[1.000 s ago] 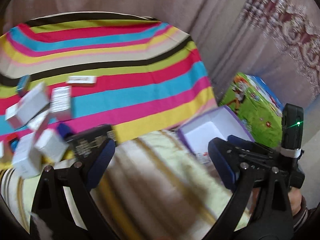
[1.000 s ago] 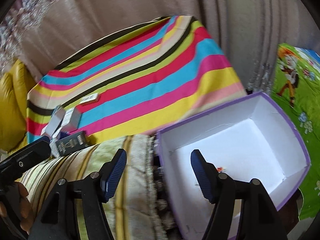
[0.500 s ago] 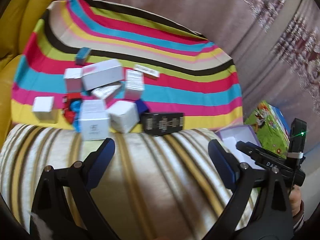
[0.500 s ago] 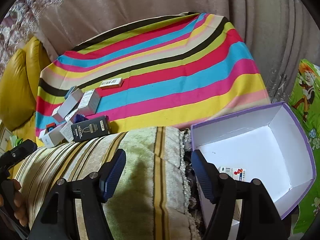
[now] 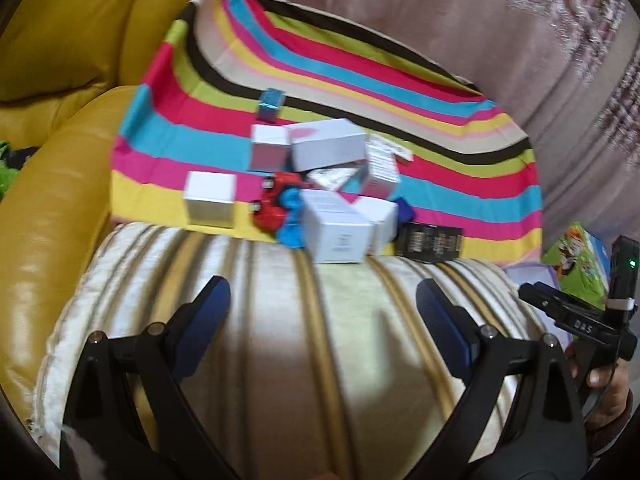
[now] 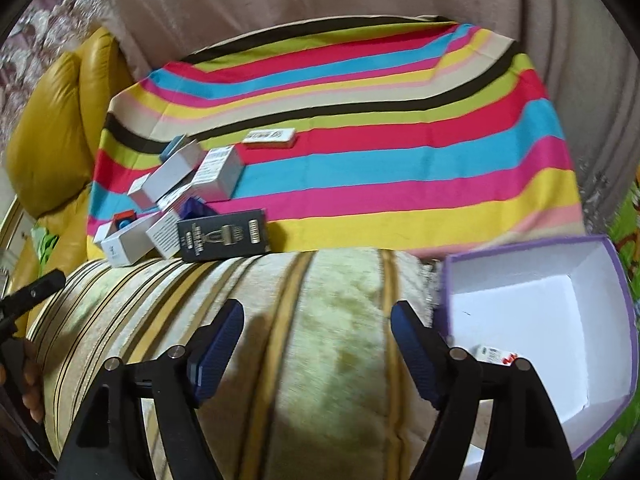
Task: Organize rigid objects
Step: 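Move both open tools back over the boxes on the cloth, then grasp the small white cube box with the left tool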
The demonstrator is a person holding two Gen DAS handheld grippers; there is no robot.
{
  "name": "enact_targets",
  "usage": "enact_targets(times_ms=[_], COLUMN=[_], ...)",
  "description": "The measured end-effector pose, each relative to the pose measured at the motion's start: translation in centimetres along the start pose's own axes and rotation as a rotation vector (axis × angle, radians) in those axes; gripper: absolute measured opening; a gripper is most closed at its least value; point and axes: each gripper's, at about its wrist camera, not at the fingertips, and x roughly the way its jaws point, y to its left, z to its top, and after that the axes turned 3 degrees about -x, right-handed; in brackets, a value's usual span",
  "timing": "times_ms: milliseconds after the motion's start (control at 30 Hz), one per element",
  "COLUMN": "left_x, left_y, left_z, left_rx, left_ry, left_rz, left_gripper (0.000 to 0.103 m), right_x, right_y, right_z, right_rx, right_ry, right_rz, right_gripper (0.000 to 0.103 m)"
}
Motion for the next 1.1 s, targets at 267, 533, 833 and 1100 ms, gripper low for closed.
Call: enact_targets(times_ms=[267,533,833,1100], left_x=[0.4,1.3,5.6,8.2], left_y=[1.3,2.5,5.4,6.4], left_z=[0.9,2.7,6.0,7.3], left_rx=[-0.009,-0.008,-0.036,-0.058], left_ry=[0.023,0.034,0.146,0.180], left_rz=[0.069,0.154,0.248,0.283], left_gripper=[0.095,0.094,0.082,0.081], right_x=[1.9,3.6,5.0,6.2], right_y=[1.9,4.4,5.6,6.5], right_z=[1.3,2.9,4.0,4.8], right_rx=[-0.055,-0.130,-0.139,-0.154], right_ry=[0.045,0.058,0.075,0.088], right_rz=[0.040,0.076,0.094,0.107], right_gripper=[0.077,0.078,0.078,0.078])
